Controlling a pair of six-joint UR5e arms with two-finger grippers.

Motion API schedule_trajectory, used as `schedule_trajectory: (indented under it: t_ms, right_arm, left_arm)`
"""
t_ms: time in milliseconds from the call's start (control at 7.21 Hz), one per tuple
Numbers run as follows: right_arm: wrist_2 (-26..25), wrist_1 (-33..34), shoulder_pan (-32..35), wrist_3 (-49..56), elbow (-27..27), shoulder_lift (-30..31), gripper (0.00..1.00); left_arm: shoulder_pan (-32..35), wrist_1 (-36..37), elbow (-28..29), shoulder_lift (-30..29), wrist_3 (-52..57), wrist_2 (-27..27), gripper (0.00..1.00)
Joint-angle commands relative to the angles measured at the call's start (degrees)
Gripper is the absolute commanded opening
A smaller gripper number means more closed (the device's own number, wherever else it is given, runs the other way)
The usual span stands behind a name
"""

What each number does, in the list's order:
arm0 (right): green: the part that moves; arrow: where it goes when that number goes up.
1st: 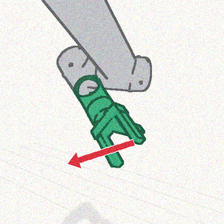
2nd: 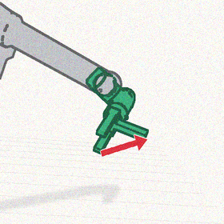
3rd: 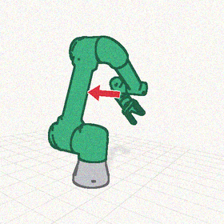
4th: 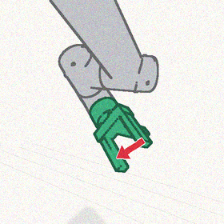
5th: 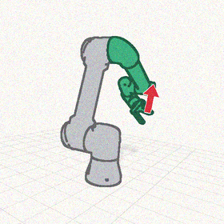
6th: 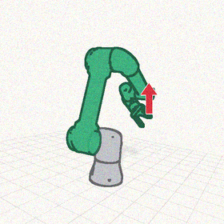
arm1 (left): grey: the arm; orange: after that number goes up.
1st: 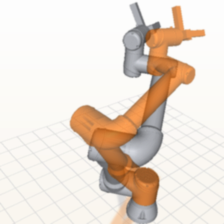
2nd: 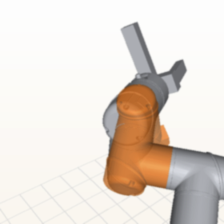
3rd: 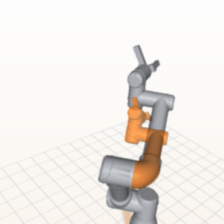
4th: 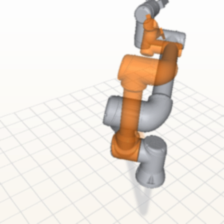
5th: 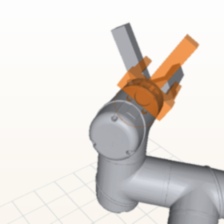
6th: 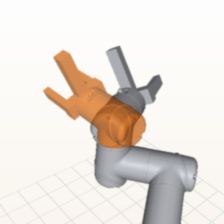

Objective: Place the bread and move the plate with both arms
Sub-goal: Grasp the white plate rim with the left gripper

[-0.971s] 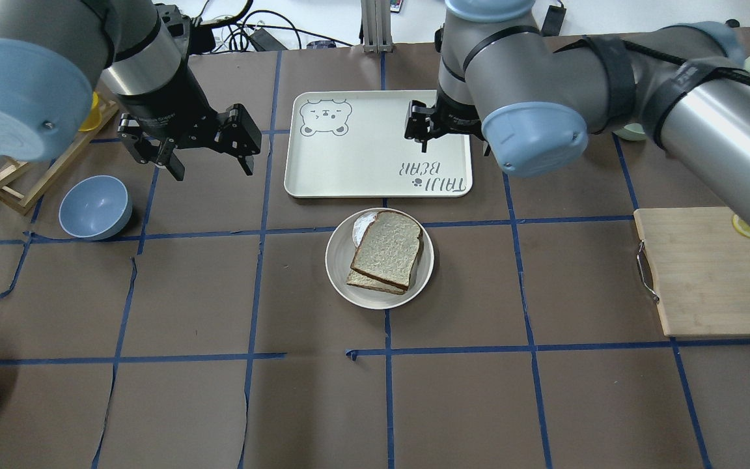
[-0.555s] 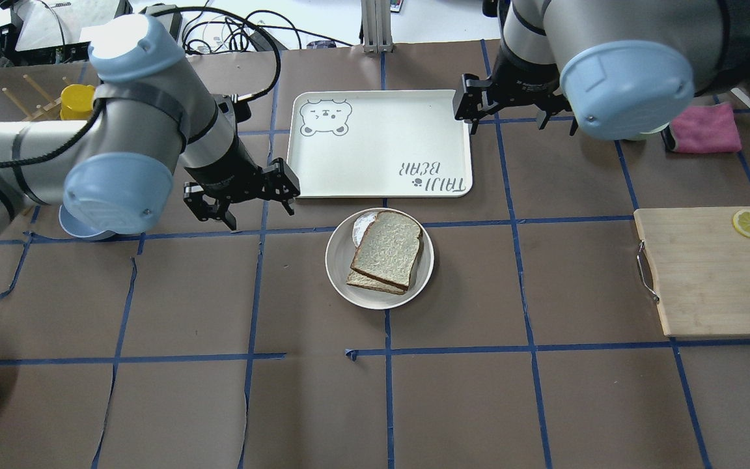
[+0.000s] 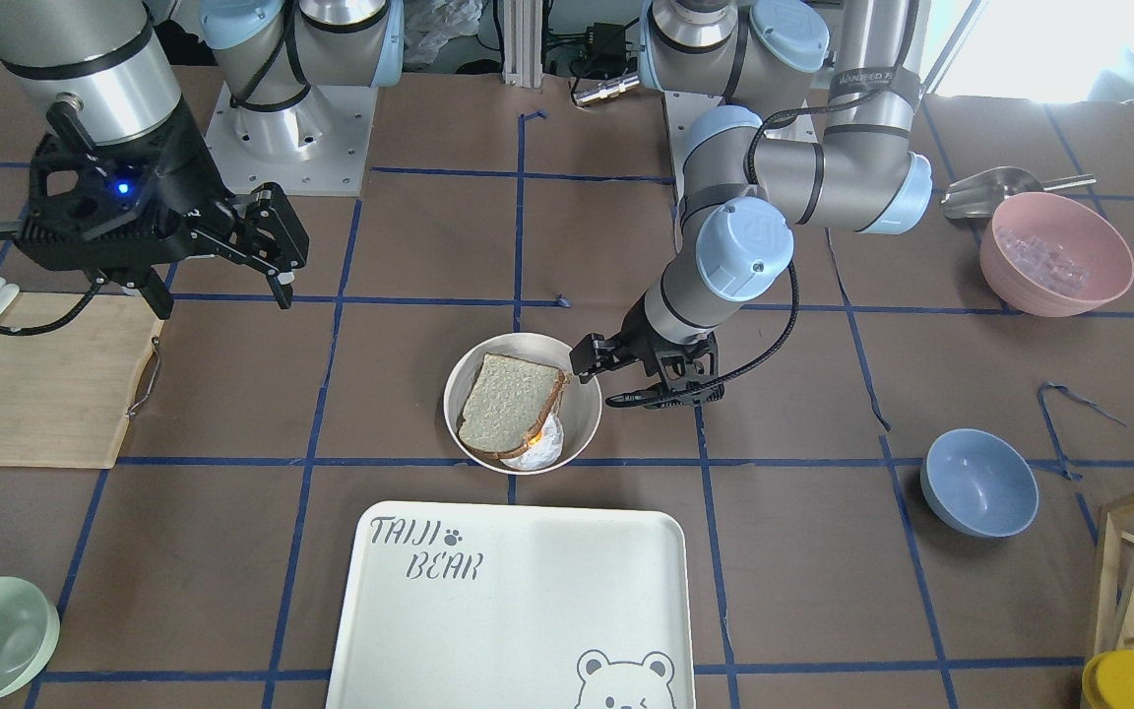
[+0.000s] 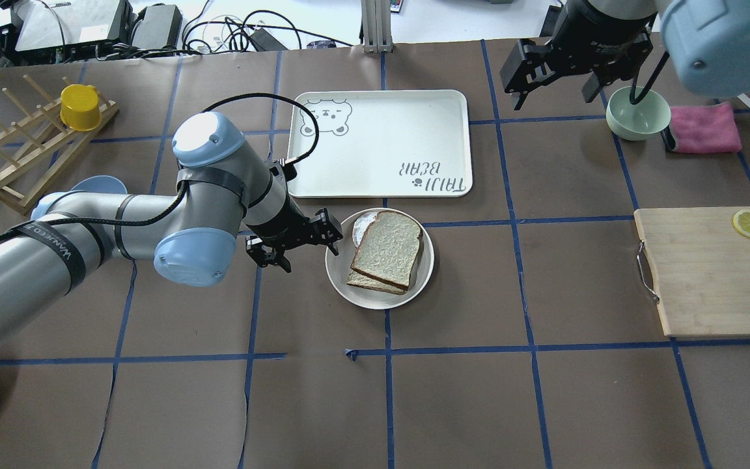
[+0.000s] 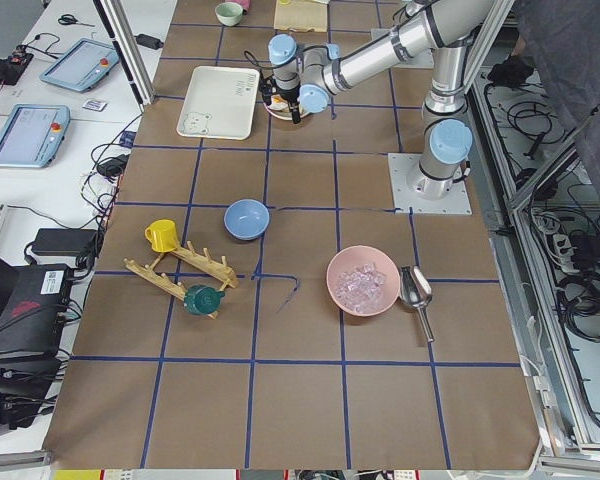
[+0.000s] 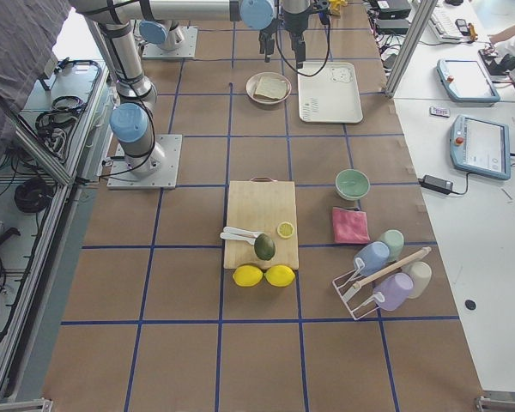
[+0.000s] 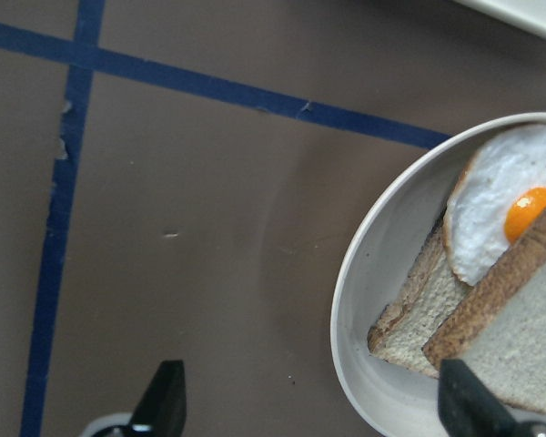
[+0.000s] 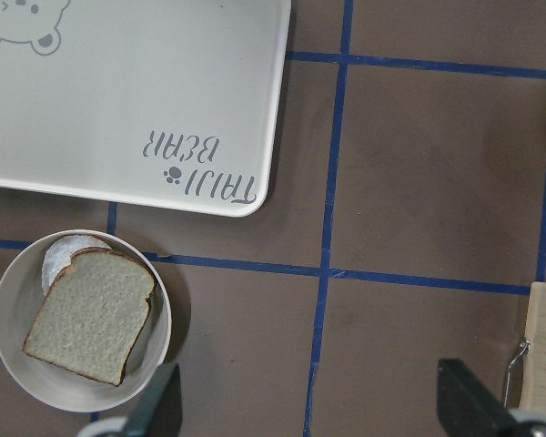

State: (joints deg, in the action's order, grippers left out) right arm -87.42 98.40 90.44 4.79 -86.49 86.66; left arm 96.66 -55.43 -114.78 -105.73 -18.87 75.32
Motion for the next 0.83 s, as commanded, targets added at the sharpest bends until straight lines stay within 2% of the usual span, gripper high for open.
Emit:
schedule_trajectory:
  t_ms: [0, 139, 416, 693]
  right_arm:
    - [-0.39, -0.40, -0.53, 0.40, -0.17, 0.70, 1.00]
    - [-0.47, -0.40, -0.62, 0.40, -0.17, 0.70, 1.00]
    - [0.14, -0.31, -0.62, 0.40, -0.26, 0.70, 1.00]
    - [0.31, -0.22, -0.79, 0.31, -0.35, 0.26, 1.00]
  left_arm:
    - [0.64, 1.73, -0.10, -3.25, 0.06, -0.35, 0.71]
    - [0.64, 1.73, -0.10, -3.69, 0.24, -0.35, 0.51]
    - [0.72, 1.82, -0.10, -4.05, 0.41, -0.44, 0.00]
    - [0.72, 1.91, 0.08, -3.52, 2.25, -0.26, 0.00]
